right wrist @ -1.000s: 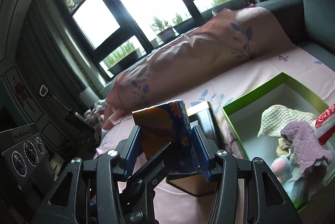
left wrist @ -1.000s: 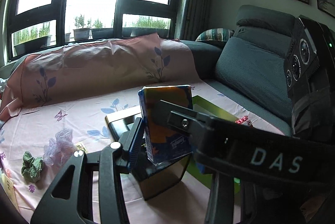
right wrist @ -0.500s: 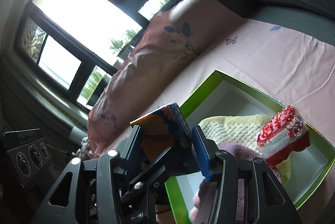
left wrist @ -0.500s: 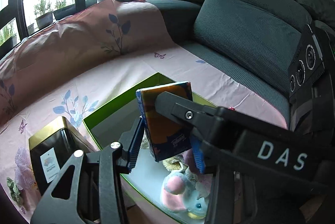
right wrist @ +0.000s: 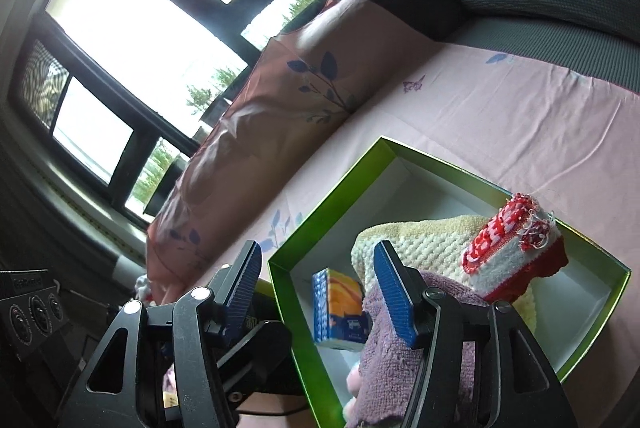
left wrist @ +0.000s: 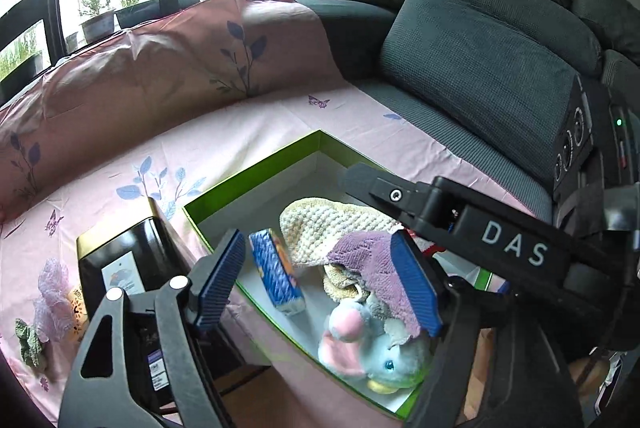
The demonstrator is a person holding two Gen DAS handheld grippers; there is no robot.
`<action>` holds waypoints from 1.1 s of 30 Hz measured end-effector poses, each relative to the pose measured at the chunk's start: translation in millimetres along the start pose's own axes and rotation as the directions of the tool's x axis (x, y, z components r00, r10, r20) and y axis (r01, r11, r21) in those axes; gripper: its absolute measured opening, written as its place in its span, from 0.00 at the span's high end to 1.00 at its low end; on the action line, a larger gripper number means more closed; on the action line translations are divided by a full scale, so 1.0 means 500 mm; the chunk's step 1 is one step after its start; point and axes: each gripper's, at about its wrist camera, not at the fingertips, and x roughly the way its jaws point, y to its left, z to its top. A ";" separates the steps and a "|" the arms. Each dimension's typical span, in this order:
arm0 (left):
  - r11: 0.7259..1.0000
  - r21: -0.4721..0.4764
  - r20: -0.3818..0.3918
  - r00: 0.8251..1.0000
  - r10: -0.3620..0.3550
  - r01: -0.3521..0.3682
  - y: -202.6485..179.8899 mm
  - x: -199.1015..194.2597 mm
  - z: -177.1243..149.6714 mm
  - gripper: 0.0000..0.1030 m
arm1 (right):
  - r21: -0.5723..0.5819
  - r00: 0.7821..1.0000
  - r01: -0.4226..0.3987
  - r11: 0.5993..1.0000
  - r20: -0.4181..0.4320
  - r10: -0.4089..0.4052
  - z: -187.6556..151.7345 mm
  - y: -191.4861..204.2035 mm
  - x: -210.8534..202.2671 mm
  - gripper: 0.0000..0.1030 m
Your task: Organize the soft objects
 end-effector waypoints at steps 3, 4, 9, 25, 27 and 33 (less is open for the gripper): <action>0.998 -0.044 0.023 0.999 0.039 -0.038 0.035 -0.047 -0.015 0.19 | -0.006 1.000 0.000 1.000 0.014 0.000 -0.014 0.007 -0.016 0.40; 0.997 -0.057 0.029 0.998 0.057 -0.056 0.050 -0.062 -0.022 0.19 | -0.011 1.000 -0.001 1.000 0.015 0.001 -0.019 0.012 -0.020 0.40; 0.970 -0.172 0.011 0.985 0.174 -0.169 0.156 -0.130 -0.081 0.18 | -0.087 1.000 0.010 0.996 0.016 -0.008 -0.050 0.062 -0.032 0.35; 0.590 -0.682 -0.201 0.886 0.417 -0.433 0.625 -0.249 -0.364 0.19 | -0.355 0.952 -0.288 0.890 -0.208 0.225 -0.238 0.404 0.029 0.19; 0.568 -0.712 -0.192 0.893 0.408 -0.413 0.652 -0.250 -0.377 0.18 | -0.328 0.924 -0.320 0.889 -0.316 0.216 -0.264 0.437 0.090 0.19; 0.537 -0.749 -0.230 0.913 0.338 -0.388 0.685 -0.221 -0.400 0.21 | -0.389 0.855 -0.260 0.884 -0.519 0.023 -0.357 0.541 0.287 0.19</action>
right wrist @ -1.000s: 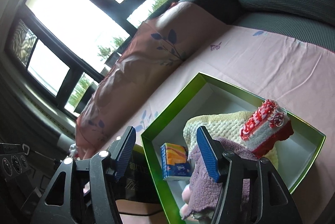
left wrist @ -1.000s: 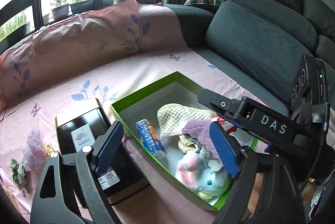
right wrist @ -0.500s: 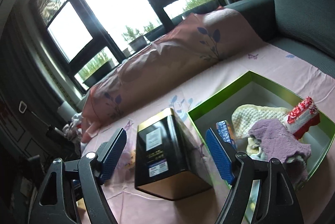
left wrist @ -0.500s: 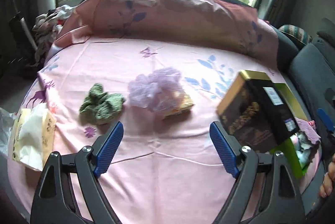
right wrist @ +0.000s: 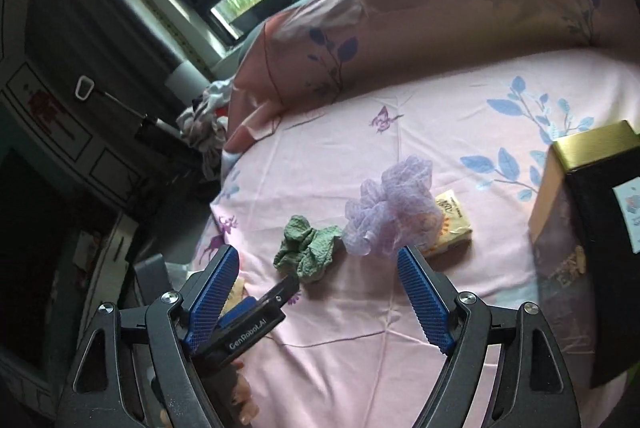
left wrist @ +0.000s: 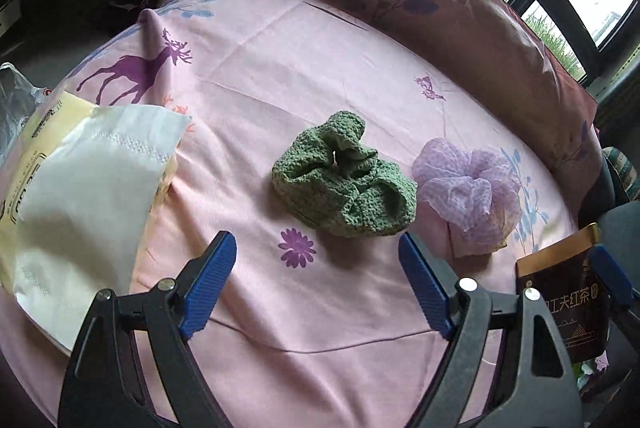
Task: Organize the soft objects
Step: 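Move the right tool back over the bed to the green cloth, then grasp the green knitted cloth with the right tool and lift it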
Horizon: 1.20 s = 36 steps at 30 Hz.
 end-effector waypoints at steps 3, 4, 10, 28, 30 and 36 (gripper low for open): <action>0.999 -0.034 -0.016 1.000 0.005 -0.006 0.005 0.022 0.002 0.25 | 0.025 0.987 0.059 0.998 -0.154 -0.054 0.019 0.011 0.110 0.19; 0.999 -0.035 -0.020 1.000 -0.002 0.001 0.007 0.029 0.006 0.27 | 0.025 0.982 0.053 0.998 -0.181 -0.048 0.023 0.015 0.139 0.20; 0.998 -0.065 -0.014 1.000 -0.010 0.009 0.024 0.048 0.025 0.33 | -0.013 0.942 0.064 0.998 -0.330 -0.065 0.025 0.042 0.273 0.35; 0.990 0.092 0.046 0.993 -0.113 0.108 -0.022 0.023 0.013 0.93 | 0.028 0.939 0.025 0.999 -0.345 -0.014 -0.032 0.000 0.288 0.85; 0.982 0.163 0.103 0.988 -0.115 0.098 -0.047 -0.019 -0.007 0.93 | 0.054 0.952 -0.020 0.998 -0.303 0.035 -0.043 -0.002 0.245 0.85; 0.942 0.273 0.110 0.967 -0.230 0.193 -0.129 -0.103 -0.057 0.93 | 0.053 0.988 0.031 0.998 -0.153 -0.023 -0.060 -0.010 0.084 0.85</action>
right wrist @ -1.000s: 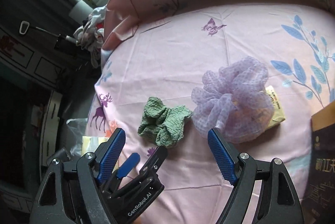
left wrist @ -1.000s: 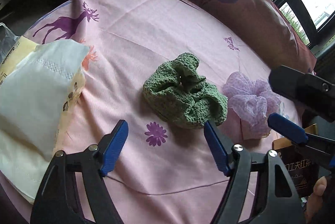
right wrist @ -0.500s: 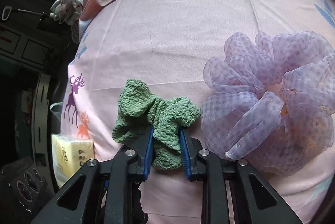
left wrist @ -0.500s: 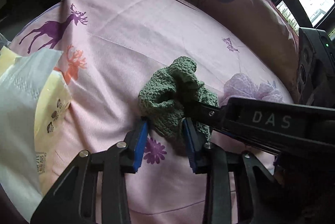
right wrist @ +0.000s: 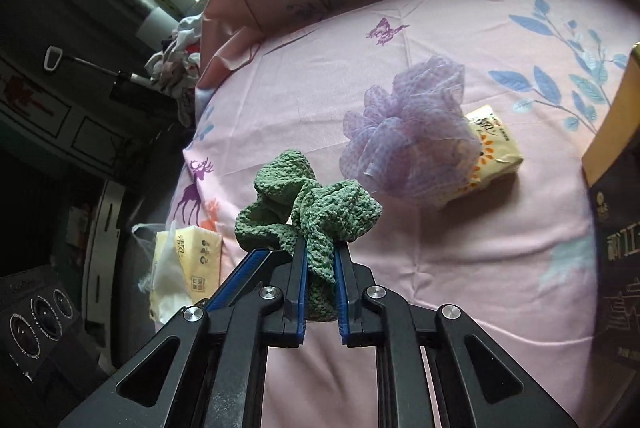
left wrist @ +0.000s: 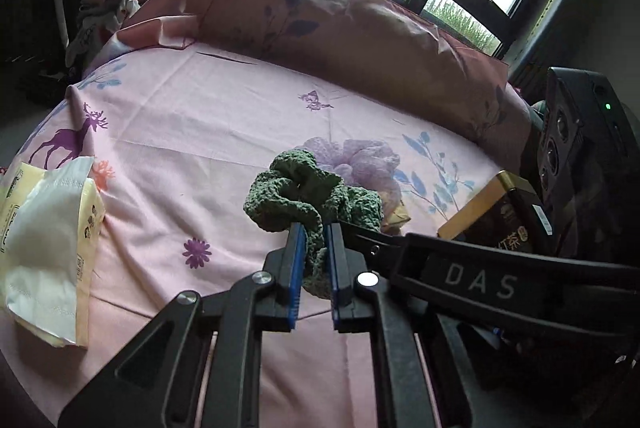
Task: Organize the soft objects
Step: 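Grasp the green knitted cloth with the right tool and lift it, then carry the green cloth over the white box with the right tool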
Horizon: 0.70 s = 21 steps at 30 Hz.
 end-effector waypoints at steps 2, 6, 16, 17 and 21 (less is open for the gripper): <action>0.998 0.052 0.019 1.000 -0.019 0.018 -0.046 -0.025 0.000 0.93 | 0.014 0.998 -0.008 1.000 0.054 0.007 -0.011 -0.010 -0.054 0.85; 0.981 0.166 0.026 0.994 -0.104 0.098 -0.138 -0.065 -0.006 0.93 | 0.064 0.983 0.000 0.998 0.183 -0.011 -0.041 -0.045 -0.167 0.85; 0.909 0.359 0.004 0.974 -0.228 0.211 -0.341 -0.121 -0.046 0.93 | 0.181 0.925 -0.014 0.983 0.375 -0.056 -0.104 -0.154 -0.375 0.85; 0.900 0.374 0.000 0.971 -0.239 0.221 -0.360 -0.122 -0.050 0.93 | 0.192 0.919 -0.014 0.981 0.390 -0.064 -0.109 -0.165 -0.391 0.85; 0.866 0.434 -0.022 0.964 -0.265 0.248 -0.431 -0.124 -0.063 0.93 | 0.239 0.890 -0.022 0.971 0.447 -0.089 -0.123 -0.211 -0.445 0.85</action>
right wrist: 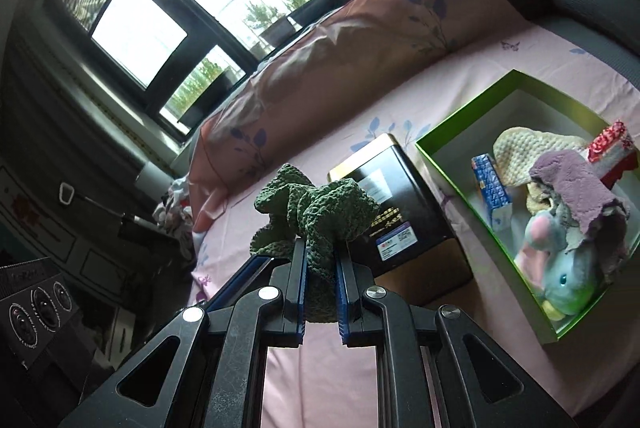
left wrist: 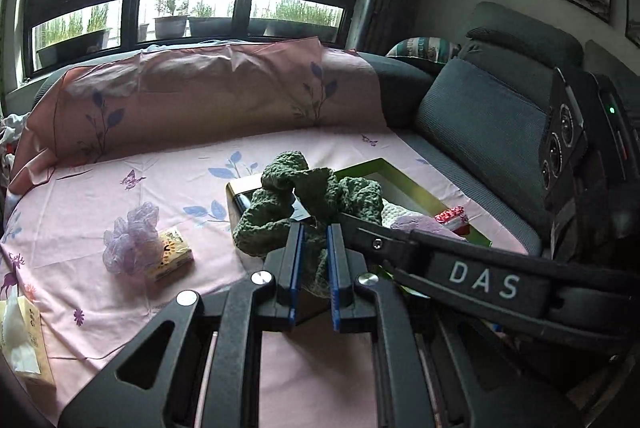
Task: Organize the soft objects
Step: 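Carry the green cloth over the white box with the right tool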
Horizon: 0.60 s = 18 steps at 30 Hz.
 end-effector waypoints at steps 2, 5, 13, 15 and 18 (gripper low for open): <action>0.999 0.037 0.001 1.000 -0.014 0.014 -0.031 0.010 0.010 0.93 | 0.022 0.999 0.000 1.000 0.034 -0.001 0.011 -0.024 -0.023 0.85; 0.996 0.084 0.000 0.999 -0.035 0.035 -0.073 0.030 0.021 0.93 | 0.060 0.997 -0.002 0.998 0.075 -0.003 0.025 -0.059 -0.047 0.85; 0.982 0.169 -0.052 0.995 -0.082 0.090 -0.143 0.129 0.052 0.93 | 0.121 0.988 0.042 0.992 0.145 -0.060 0.070 -0.154 -0.068 0.85; 0.980 0.174 -0.066 0.994 -0.090 0.101 -0.153 0.163 0.056 0.93 | 0.122 0.983 0.061 0.991 0.164 -0.081 0.081 -0.177 -0.063 0.85; 0.978 0.170 -0.109 0.989 -0.102 0.119 -0.162 0.218 0.061 0.93 | 0.142 0.984 0.070 0.987 0.153 -0.092 0.104 -0.220 -0.036 0.85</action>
